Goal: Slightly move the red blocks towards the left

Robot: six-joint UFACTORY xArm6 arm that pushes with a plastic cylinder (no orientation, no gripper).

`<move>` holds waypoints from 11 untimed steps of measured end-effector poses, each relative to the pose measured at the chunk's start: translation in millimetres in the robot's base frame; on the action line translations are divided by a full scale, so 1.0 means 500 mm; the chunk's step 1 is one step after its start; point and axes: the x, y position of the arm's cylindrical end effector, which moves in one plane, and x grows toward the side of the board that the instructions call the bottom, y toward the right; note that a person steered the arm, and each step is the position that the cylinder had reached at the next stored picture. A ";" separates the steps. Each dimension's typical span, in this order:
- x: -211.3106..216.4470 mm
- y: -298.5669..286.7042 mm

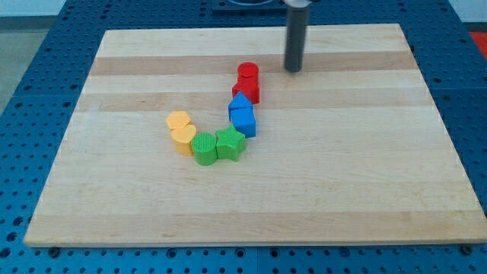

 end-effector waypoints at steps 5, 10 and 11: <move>-0.050 0.254; 0.137 -0.044; 0.135 -0.107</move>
